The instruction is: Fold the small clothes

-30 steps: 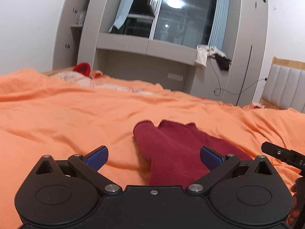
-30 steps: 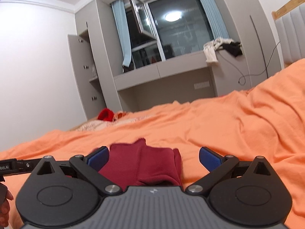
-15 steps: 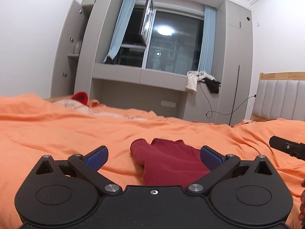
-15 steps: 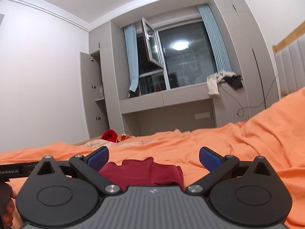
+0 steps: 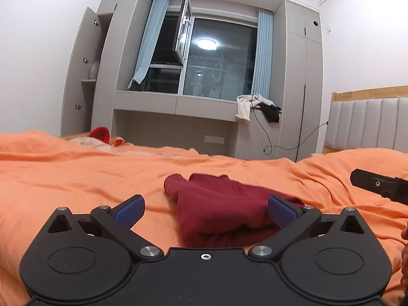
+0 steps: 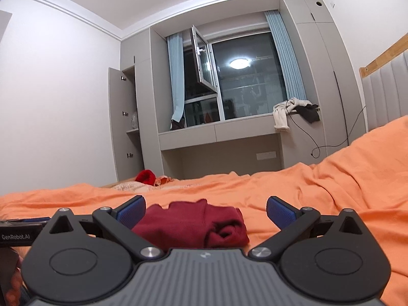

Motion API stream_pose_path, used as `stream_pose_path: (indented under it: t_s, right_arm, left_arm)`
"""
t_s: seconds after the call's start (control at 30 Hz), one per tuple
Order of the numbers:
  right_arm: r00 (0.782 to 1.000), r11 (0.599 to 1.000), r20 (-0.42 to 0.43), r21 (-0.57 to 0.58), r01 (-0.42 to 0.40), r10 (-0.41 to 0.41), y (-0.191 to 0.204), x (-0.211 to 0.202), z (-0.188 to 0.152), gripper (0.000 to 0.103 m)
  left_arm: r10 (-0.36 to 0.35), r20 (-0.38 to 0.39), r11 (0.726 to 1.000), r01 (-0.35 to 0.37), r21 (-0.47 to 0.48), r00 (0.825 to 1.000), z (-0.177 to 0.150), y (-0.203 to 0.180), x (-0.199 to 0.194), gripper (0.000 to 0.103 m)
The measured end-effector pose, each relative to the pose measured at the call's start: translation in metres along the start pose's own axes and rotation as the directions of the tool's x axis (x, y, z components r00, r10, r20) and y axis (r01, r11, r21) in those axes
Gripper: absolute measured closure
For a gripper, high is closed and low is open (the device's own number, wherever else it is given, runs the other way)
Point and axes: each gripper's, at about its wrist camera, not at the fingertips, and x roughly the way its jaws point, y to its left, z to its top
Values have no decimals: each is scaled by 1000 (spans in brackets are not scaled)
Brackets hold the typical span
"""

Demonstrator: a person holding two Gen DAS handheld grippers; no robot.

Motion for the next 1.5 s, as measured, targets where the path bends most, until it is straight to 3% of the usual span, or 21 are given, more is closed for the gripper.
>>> stream_pose_path:
  t_s: [0.4,0.7,1.5]
  right_arm:
    - [992,995,-87,-31,93,-96,4,-24,-23,0]
    - [974,986,-167,-76,145,-156,4,-18,-34,0]
    - [968,986,-190,-72,151,-162,1,-15,-36,0]
  left_arm:
    - [68,-107,997,-72,-38,992,-18,12,-17,1]
    - [104,-152,995,-104,13,983,-26,8,-17,1]
    - [123,-155,992,-122,18,980,-26,7,-15,1]
